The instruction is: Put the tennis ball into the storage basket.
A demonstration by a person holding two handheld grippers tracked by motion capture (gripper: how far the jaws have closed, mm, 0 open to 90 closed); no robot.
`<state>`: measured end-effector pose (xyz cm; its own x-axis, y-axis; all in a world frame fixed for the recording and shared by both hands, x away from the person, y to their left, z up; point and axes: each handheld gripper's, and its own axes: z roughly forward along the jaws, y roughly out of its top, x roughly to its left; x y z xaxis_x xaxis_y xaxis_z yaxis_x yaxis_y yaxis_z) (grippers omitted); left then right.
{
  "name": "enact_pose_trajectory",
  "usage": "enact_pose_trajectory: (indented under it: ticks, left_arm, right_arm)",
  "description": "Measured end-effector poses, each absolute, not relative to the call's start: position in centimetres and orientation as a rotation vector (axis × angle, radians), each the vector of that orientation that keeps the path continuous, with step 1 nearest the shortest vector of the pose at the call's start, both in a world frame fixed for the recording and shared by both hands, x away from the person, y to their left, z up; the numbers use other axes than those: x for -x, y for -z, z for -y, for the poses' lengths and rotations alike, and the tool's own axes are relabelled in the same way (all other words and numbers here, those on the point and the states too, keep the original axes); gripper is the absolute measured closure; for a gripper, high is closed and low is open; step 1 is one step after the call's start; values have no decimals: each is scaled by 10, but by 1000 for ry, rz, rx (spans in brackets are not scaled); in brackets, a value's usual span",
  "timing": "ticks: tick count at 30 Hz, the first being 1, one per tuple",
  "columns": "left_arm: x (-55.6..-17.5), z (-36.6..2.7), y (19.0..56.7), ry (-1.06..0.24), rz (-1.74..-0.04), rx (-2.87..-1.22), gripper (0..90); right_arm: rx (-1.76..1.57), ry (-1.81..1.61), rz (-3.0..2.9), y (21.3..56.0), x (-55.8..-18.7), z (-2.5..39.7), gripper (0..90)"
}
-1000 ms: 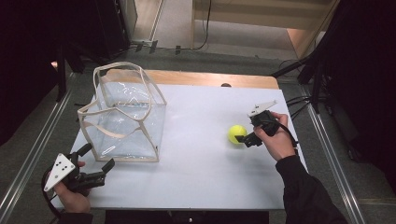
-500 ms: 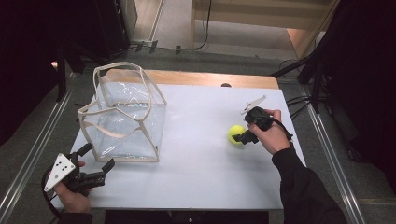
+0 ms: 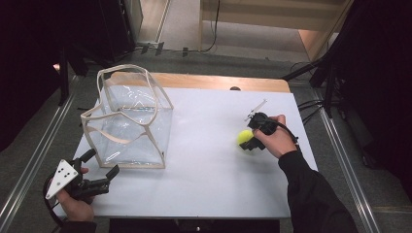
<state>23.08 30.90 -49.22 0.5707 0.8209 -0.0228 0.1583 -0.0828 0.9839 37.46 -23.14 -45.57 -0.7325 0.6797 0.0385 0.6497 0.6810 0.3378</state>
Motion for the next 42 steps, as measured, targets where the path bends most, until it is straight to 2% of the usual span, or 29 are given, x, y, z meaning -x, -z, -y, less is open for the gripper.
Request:
enact_pose_trajectory:
  ticks: [34,42]
  left_arm:
    - [-231,-309,492,-673,-852,-1578,13]
    - [-231,-309,492,-675,-851,-1576,13]
  right_arm:
    - [-1186,-349,-2795,472,-387,221,221]
    - [-1211,-347,-2784,473,-387,222,232]
